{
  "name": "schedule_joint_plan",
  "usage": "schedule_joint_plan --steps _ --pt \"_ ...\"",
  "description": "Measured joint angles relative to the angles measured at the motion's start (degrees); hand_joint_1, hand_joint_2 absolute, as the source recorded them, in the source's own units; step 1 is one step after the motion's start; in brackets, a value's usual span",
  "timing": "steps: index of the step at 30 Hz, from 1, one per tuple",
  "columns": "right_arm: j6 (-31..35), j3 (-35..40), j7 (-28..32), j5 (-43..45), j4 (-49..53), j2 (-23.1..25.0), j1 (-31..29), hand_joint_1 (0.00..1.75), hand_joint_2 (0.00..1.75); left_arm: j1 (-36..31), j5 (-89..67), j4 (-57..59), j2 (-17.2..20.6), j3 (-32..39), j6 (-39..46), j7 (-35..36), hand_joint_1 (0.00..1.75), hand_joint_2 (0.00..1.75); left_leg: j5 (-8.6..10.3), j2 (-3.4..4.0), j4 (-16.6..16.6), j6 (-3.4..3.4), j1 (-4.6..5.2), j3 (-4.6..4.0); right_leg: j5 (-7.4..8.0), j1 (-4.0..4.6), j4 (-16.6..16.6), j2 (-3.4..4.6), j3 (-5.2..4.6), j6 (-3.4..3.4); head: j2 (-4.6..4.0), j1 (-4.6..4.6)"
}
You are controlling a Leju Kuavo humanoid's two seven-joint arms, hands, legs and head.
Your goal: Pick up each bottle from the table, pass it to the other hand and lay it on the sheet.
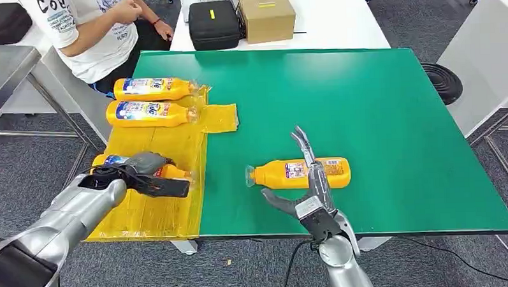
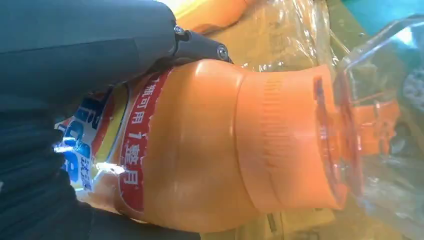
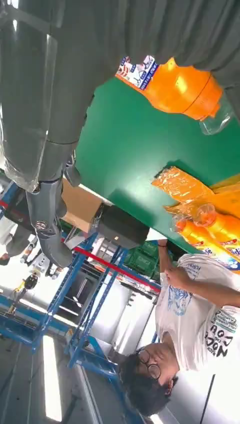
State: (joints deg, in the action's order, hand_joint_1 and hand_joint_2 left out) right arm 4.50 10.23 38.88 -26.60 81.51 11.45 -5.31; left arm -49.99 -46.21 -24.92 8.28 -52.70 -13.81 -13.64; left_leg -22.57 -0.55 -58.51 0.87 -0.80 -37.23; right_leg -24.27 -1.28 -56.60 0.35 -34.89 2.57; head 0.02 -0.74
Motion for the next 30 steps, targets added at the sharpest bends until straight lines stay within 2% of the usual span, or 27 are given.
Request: schedule_joint_plan --steps 5,7,9,24,25,30 --pt "0.04 0.0 0.35 0.26 -0.83 -0.02 0.03 0.0 1.75 -0.25 0.07 0.42 0.0 0.0 -0.72 -0.94 1.4 1.75 0.0 0.0 0.0 0.0 0.0 0.0 0.0 0.0 0.0 0.0 0.0 0.0 0.0 0.0" --pt "0.07 0.0 0.35 0.26 -1.09 -0.02 0.03 0.0 1.75 -0.29 0.09 0.48 0.0 0.0 -0.75 -0.96 0.3 1.75 0.0 0.0 0.0 0.0 0.0 0.0 0.0 0.0 0.0 0.0 0.0 0.0 0.0 0.0" --pt "0.07 0.02 0.35 0.26 -1.36 -0.02 0.03 0.0 1.75 -0.3 0.09 0.57 0.0 0.0 -0.86 -1.03 0.0 1.75 0.0 0.0 0.0 0.0 0.0 0.0 0.0 0.0 0.0 0.0 0.01 0.0 0.0 0.02" --pt "0.17 0.11 0.98 1.03 -3.63 -0.07 -0.62 0.0 1.75 -0.63 -0.68 1.35 0.33 -0.02 -2.93 -3.17 0.0 1.75 0.0 0.0 0.01 0.0 0.0 0.02 0.0 0.0 0.0 0.0 0.04 0.0 0.0 0.0" --pt "0.2 0.13 0.98 1.07 -3.74 -0.07 -0.7 0.0 1.75 -0.63 -0.68 1.35 0.37 -0.02 -2.8 -3.17 0.0 0.0 0.0 0.0 0.01 0.0 0.0 0.01 0.0 0.0 0.0 0.0 0.04 0.0 0.0 0.02" --pt "0.55 0.24 1.01 1.4 -4.18 -0.09 -0.94 0.0 1.75 -0.6 -0.85 1.38 0.59 -0.02 -2.47 -3.17 0.0 0.0 0.0 0.0 0.01 0.0 0.0 0.01 0.0 0.01 0.0 0.0 0.03 0.0 0.0 0.0"
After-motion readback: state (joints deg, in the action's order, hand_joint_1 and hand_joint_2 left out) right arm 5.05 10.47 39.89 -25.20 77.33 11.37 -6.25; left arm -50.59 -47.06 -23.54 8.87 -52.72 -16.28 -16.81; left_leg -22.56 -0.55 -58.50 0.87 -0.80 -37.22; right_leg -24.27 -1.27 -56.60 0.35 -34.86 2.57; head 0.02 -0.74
